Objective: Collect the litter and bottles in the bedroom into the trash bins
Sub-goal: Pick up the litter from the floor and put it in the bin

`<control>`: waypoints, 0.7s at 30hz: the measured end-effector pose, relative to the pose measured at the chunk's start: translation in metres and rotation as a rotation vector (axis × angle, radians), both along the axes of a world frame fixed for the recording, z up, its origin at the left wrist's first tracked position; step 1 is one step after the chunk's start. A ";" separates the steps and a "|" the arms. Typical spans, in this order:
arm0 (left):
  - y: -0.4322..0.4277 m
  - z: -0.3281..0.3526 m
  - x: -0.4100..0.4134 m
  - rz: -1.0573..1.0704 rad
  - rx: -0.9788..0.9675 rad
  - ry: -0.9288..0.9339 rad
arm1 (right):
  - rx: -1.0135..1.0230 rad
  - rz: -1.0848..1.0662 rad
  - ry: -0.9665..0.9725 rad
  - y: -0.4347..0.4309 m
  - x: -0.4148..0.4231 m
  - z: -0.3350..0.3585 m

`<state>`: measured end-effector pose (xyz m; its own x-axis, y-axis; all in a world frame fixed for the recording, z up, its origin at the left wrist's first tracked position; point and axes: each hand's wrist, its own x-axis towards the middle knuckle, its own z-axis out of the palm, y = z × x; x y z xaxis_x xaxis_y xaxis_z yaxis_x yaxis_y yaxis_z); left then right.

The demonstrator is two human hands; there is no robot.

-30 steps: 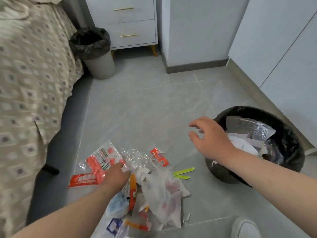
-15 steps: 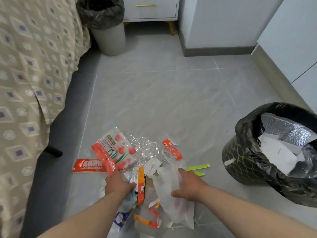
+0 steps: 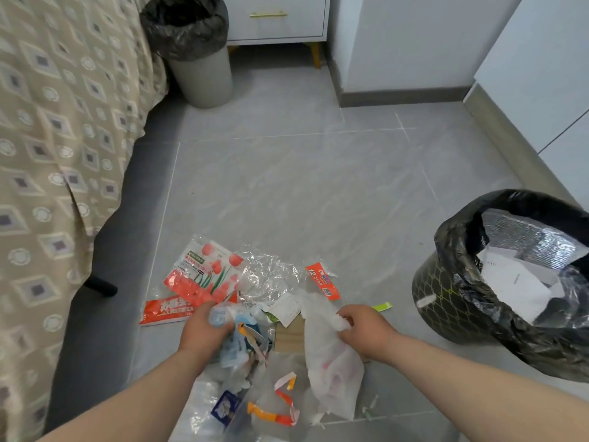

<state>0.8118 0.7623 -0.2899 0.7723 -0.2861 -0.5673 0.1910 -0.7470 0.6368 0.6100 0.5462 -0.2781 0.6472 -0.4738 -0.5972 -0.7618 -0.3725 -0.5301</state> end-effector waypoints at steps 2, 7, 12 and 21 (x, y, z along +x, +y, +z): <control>-0.001 0.010 0.000 0.016 -0.022 0.000 | -0.013 0.029 -0.011 -0.006 0.002 0.020; -0.006 0.043 -0.004 0.023 -0.064 -0.010 | 0.058 0.057 -0.074 -0.021 0.003 0.099; -0.015 0.090 -0.019 0.016 -0.086 -0.068 | 0.184 -0.003 -0.144 -0.051 -0.012 0.177; -0.037 0.174 -0.051 -0.025 -0.128 -0.169 | 0.386 -0.243 -0.440 -0.100 -0.062 0.249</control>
<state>0.7605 0.7255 -0.1161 0.8450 -0.3676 -0.3883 0.0559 -0.6614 0.7479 0.5476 0.4467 -0.0288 0.7722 -0.4416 -0.4569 -0.4806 0.0644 -0.8746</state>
